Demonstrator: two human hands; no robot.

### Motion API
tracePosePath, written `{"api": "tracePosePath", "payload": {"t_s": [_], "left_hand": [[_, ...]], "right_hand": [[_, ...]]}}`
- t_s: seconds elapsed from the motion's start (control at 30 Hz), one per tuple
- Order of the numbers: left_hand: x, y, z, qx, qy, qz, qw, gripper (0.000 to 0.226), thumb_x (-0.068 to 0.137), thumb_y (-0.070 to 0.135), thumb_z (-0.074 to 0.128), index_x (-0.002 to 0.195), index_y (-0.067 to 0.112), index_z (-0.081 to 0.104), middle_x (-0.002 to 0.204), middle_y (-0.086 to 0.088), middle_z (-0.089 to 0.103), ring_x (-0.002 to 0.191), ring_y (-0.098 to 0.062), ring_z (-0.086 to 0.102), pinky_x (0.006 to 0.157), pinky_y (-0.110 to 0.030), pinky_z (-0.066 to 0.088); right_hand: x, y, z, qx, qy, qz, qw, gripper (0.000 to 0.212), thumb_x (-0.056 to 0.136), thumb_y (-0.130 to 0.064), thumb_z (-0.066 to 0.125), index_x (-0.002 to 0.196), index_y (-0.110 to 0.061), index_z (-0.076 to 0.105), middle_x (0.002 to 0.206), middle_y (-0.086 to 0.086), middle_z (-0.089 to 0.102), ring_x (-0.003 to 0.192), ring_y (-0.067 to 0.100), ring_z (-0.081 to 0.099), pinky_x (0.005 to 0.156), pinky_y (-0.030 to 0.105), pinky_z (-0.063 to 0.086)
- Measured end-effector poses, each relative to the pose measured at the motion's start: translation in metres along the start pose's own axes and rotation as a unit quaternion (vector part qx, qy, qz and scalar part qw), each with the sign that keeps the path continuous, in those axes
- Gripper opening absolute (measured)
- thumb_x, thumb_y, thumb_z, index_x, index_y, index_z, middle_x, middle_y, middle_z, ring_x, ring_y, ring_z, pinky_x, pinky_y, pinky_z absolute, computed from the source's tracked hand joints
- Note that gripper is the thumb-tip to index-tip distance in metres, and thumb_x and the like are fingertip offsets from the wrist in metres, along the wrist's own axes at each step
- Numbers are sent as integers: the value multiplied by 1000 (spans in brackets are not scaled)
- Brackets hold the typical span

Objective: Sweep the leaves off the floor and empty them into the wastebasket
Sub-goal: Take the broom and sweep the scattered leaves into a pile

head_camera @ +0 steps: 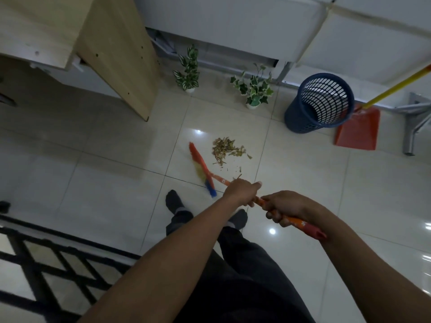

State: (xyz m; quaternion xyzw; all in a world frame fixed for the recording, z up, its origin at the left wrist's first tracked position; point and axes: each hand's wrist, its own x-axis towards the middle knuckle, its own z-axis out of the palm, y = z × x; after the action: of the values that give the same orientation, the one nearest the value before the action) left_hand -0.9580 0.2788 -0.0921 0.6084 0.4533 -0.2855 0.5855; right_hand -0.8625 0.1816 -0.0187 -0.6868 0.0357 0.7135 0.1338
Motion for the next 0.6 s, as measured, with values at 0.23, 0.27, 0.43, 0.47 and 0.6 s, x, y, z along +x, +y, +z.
{"api": "tracePosePath", "payload": {"t_s": [0.23,0.27,0.43,0.47,0.6], "left_hand": [[-1,8,38,-50,-50,5,997,62,92,65,40,113,13,67,112,-9,69,102,-25,64,87,-38,51],[-1,12,40,-57,-51,10,997,63,92,65,40,116,13,66,114,-9,68,105,-26,64,89,-39,51],[1,31,34,-54,-38,25,998,61,95,62,38,121,14,65,117,-10,67,105,-26,63,93,-41,49],[2,35,32,-48,-33,32,998,59,96,60,38,118,13,66,114,-10,68,99,-25,64,90,-39,49],[0,47,24,3,29,64,998,56,97,55,34,97,15,74,82,-6,76,73,-21,68,77,-33,52]], "right_hand": [[7,11,-18,-175,102,-15,979,23,89,-1,54,109,3,64,71,14,60,52,19,55,47,26,45],[6,11,-22,-192,106,-22,975,26,88,1,55,112,3,64,74,15,60,54,21,56,49,27,46],[3,4,-34,-231,120,-49,964,37,84,5,59,122,2,60,81,16,61,59,23,59,57,31,52],[1,1,-36,-230,119,-53,964,37,84,4,59,121,2,60,82,16,61,62,24,60,60,33,54],[-3,-6,-45,-123,95,-54,986,26,90,-1,52,113,-1,63,66,11,57,43,15,52,41,24,45]]}}
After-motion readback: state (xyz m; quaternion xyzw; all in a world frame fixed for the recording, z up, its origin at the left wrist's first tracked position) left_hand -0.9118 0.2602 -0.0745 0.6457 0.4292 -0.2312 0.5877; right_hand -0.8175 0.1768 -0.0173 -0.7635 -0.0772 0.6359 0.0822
